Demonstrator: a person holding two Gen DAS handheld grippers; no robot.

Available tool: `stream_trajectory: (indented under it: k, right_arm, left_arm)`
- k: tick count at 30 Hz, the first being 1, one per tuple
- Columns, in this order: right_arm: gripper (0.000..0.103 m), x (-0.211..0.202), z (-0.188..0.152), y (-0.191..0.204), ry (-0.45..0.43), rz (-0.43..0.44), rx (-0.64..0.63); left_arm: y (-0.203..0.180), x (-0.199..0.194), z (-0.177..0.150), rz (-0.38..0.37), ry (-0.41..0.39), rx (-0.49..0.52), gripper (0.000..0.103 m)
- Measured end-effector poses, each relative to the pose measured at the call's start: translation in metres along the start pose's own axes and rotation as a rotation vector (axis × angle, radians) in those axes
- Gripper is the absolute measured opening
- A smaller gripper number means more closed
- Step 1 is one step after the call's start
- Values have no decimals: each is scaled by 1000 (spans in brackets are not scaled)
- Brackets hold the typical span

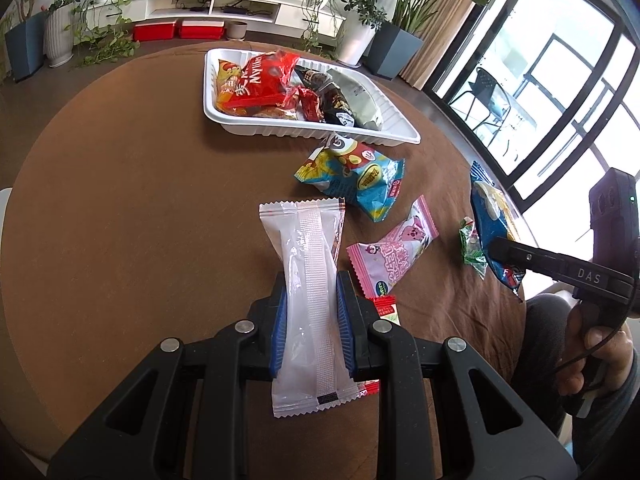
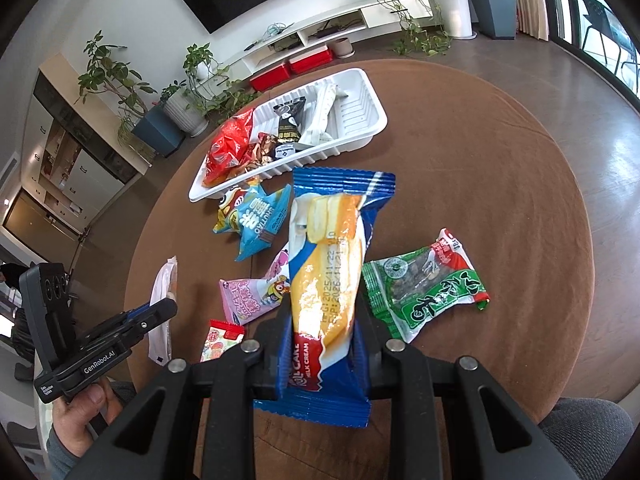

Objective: Organize snacks
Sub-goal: 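Carry the white packet and blue-and-yellow packet with both tools over the tray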

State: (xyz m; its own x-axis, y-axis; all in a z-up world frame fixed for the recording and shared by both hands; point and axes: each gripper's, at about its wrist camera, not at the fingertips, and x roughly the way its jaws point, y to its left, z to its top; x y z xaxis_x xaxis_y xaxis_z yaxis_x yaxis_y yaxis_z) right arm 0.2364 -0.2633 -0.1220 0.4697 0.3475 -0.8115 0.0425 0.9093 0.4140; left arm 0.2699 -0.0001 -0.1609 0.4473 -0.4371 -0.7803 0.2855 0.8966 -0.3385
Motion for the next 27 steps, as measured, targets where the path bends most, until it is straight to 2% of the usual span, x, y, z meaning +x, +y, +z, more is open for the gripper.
stream_trajectory:
  k: [7, 13, 17, 22, 27]
  right_arm:
    - [28, -10, 9, -5, -17, 31, 21]
    - [28, -25, 37, -21, -68, 28, 41]
    - [28, -37, 67, -24, -124, 19, 29]
    - [28, -41, 108, -11, -165, 28, -41]
    - [28, -23, 151, 4, -167, 58, -82]
  left_arm:
    - [7, -8, 13, -43, -29, -35, 20]
    - [14, -21, 41, -39, -72, -32, 20]
    - [17, -28, 70, -42, -103, -27, 20]
    - [6, -31, 113, -36, -127, 21, 20]
    - [-7, -18, 158, -49, -129, 50, 20]
